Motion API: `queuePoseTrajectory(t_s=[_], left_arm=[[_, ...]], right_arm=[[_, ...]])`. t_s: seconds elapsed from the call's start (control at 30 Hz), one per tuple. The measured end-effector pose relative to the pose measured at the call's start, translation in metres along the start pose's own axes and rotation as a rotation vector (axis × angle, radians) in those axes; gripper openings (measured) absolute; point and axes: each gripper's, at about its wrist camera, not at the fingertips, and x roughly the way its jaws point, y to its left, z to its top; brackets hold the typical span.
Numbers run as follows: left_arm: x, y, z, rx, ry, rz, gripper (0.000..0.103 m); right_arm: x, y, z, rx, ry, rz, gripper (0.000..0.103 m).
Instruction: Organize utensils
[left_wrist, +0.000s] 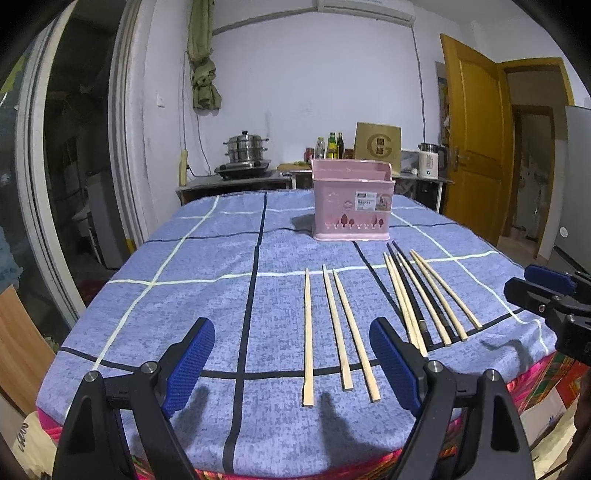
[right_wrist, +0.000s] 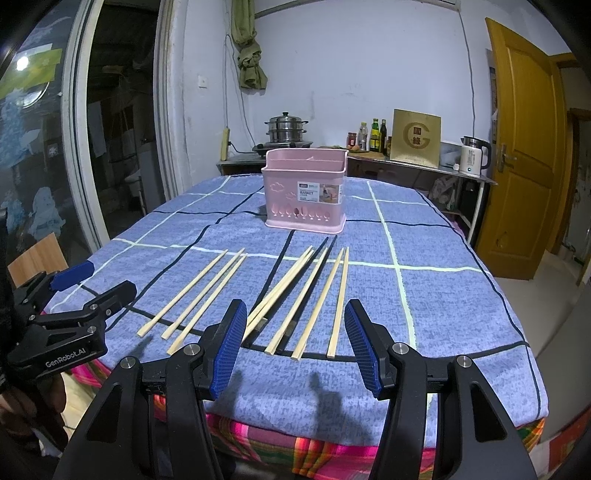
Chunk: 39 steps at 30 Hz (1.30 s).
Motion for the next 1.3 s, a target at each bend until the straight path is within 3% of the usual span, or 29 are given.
queuePoseTrajectory(t_s=[0.33, 0.53, 0.87, 1.03, 1.3], left_arm=[[0.053, 0.011, 0.025, 0.01, 0.116, -0.057, 0.08], [0.097, 0.017, 0.042, 0.044, 0.203, -0.094, 0.063], [0.154, 0.019, 0.052, 0.058, 0.317, -0.113, 0.048], [0.167, 0.017, 0.051, 0.057, 0.346, -0.128, 0.045], [0.177, 0.015, 0.05, 0.056, 0.376, -0.148, 0.045]], right_arm=[[0.033, -0.005, 0.012, 0.012, 0.052, 0.03, 0.056], [0.066, -0.016, 0.028, 0.034, 0.111, 0.039, 0.056], [0.131, -0.037, 0.045, 0.09, 0.235, 0.056, 0.022], [0.155, -0.048, 0.047, 0.114, 0.291, 0.043, 0.013], [0.175, -0.057, 0.048, 0.114, 0.34, 0.02, 0.01]])
